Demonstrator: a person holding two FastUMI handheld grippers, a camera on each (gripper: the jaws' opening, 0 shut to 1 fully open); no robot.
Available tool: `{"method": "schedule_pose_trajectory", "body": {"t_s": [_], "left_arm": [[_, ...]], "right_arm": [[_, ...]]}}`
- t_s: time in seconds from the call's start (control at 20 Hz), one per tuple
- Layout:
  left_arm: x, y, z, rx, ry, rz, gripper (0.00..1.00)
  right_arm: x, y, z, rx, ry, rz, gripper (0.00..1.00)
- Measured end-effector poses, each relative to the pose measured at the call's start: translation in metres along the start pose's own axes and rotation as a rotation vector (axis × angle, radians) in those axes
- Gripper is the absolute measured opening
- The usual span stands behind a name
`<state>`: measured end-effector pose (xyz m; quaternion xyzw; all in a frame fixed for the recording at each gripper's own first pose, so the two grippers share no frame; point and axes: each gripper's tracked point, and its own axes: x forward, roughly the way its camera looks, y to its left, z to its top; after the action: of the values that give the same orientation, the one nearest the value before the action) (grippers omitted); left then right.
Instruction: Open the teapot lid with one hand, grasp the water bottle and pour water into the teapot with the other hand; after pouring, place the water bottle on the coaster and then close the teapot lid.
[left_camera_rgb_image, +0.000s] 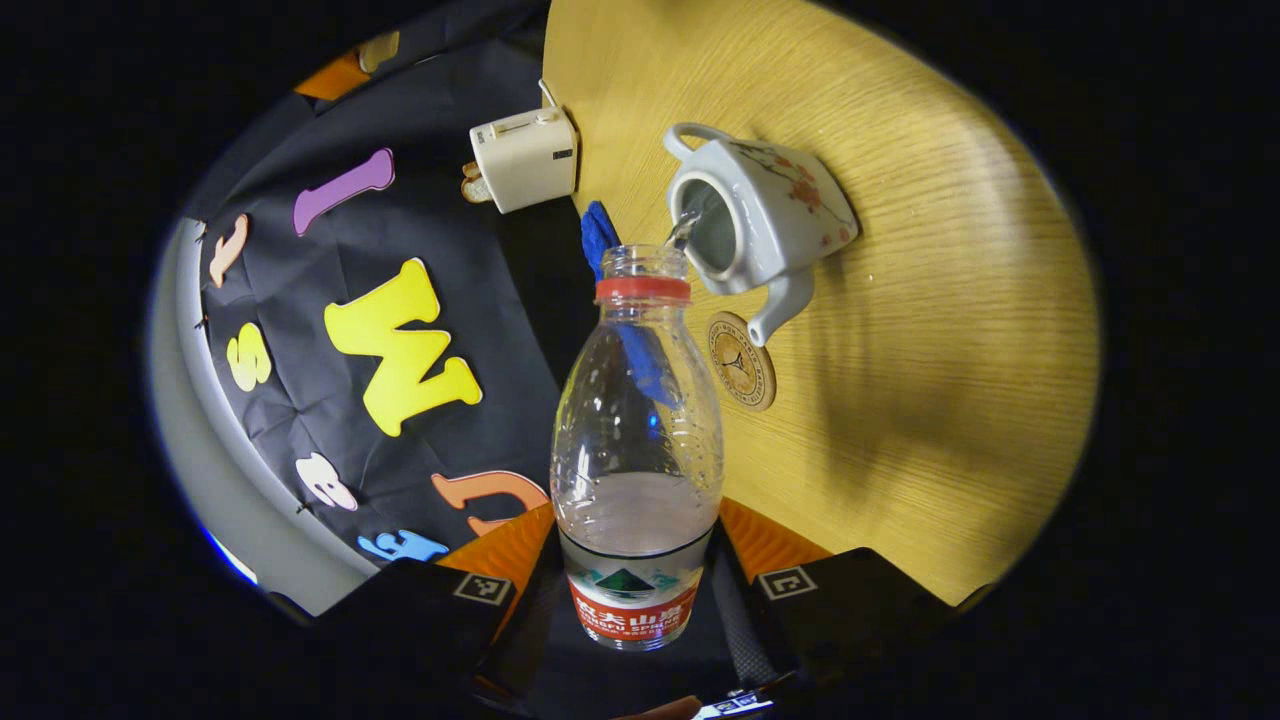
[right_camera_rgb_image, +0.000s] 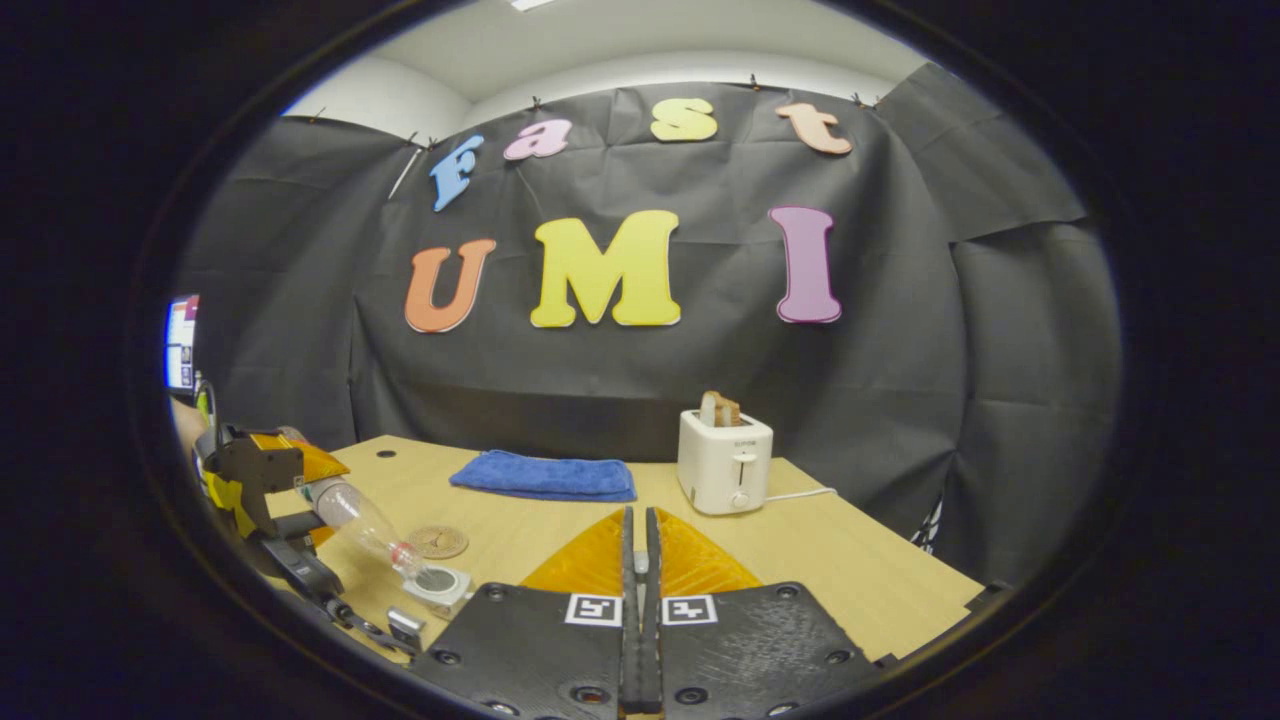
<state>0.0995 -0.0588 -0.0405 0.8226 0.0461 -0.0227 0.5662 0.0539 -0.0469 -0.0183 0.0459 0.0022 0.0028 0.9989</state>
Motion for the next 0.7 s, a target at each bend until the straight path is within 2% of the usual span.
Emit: {"method": "schedule_pose_trajectory", "body": {"t_s": [0.7], "left_arm": [[-0.003,0.024,0.005,0.267,0.023,0.055,0.74]], "right_arm": [[-0.002,-0.006,0.003,-0.004,-0.004,-0.017,0.00]]}}
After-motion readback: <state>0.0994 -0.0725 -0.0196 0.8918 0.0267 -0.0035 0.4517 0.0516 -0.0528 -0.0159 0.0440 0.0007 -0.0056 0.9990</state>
